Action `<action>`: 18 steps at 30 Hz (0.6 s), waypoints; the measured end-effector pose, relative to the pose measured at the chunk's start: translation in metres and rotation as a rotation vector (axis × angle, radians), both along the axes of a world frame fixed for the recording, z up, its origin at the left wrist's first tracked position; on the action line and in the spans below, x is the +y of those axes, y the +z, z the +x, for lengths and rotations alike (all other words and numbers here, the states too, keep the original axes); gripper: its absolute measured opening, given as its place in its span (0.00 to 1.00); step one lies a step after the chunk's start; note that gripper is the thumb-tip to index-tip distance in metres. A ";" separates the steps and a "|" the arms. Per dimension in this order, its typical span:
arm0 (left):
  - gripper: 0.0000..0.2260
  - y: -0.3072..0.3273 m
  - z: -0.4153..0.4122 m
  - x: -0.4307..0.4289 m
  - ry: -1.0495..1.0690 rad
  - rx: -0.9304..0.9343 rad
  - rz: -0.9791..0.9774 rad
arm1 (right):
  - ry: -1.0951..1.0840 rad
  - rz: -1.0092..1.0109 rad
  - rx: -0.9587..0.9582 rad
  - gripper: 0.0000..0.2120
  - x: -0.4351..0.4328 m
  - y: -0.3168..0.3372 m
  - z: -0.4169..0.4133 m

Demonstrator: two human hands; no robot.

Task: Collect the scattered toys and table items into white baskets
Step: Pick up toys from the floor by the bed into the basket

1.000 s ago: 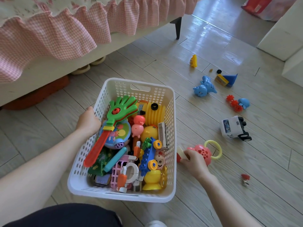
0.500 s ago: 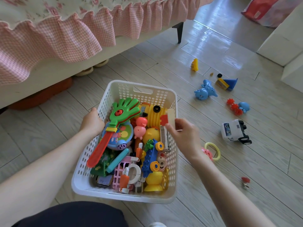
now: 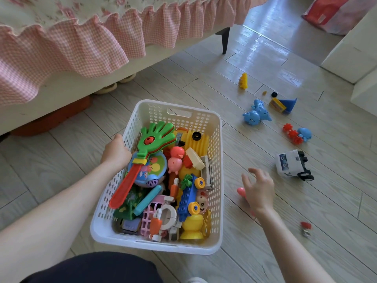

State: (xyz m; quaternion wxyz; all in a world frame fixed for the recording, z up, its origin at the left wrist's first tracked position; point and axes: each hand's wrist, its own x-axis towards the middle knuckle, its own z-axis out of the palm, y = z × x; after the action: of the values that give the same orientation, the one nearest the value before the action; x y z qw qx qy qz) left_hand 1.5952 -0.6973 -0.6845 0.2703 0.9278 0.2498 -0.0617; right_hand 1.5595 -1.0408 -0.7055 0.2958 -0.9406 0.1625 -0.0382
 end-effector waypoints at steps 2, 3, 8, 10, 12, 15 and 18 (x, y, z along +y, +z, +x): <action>0.09 0.000 0.000 0.000 0.000 0.003 0.004 | -0.020 -0.113 0.163 0.20 -0.015 -0.019 -0.010; 0.09 -0.001 0.000 0.000 0.001 0.004 0.008 | -0.013 -0.139 0.214 0.22 -0.018 -0.026 -0.015; 0.08 -0.003 0.001 0.001 0.008 0.002 0.004 | 0.056 -0.139 0.275 0.20 -0.022 -0.050 -0.032; 0.08 -0.004 0.001 0.002 0.008 0.003 0.005 | 0.037 -0.134 0.257 0.20 -0.024 -0.050 -0.033; 0.08 -0.004 0.001 0.001 0.003 -0.002 0.006 | 0.021 -0.138 0.252 0.20 -0.028 -0.049 -0.033; 0.08 -0.002 0.001 0.000 0.004 -0.003 0.012 | 0.022 -0.129 0.239 0.20 -0.032 -0.047 -0.032; 0.08 -0.001 0.001 -0.001 0.005 -0.010 0.016 | -0.010 -0.040 0.146 0.19 -0.026 -0.039 -0.030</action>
State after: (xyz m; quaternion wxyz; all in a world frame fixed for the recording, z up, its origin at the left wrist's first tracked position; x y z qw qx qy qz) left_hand 1.5963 -0.6978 -0.6853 0.2642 0.9296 0.2513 -0.0543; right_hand 1.5297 -1.0673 -0.7444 0.2638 -0.9458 0.1876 0.0260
